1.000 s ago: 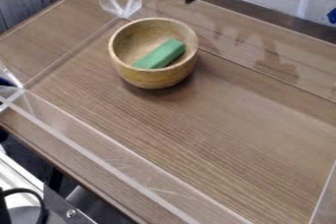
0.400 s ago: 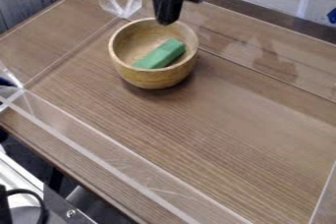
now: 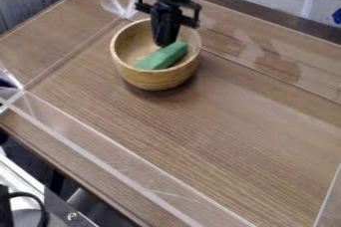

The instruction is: Put the green block in the brown bowl

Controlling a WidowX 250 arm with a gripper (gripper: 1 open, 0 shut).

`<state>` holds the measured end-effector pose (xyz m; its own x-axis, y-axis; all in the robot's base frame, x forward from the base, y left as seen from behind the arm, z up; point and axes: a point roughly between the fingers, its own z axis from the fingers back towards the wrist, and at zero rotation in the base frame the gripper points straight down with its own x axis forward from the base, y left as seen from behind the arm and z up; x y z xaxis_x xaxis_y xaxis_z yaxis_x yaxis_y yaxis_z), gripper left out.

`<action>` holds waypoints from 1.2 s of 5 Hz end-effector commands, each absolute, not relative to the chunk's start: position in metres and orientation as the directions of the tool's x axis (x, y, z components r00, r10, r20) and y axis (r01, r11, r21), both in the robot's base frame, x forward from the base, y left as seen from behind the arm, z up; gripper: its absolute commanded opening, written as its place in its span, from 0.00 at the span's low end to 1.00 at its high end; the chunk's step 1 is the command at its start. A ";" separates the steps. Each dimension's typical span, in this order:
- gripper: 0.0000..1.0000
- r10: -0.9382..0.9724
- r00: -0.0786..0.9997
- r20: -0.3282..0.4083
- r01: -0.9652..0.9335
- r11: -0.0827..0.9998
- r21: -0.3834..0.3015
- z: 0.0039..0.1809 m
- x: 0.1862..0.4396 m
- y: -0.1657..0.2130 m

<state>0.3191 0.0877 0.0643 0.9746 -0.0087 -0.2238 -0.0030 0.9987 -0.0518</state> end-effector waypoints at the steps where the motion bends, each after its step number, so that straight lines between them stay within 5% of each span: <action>1: 0.00 0.013 0.986 -0.168 -0.017 1.000 -0.023 0.073 0.327 0.087; 6: 0.00 0.067 0.990 -0.123 -0.072 0.997 -0.037 0.059 0.323 0.087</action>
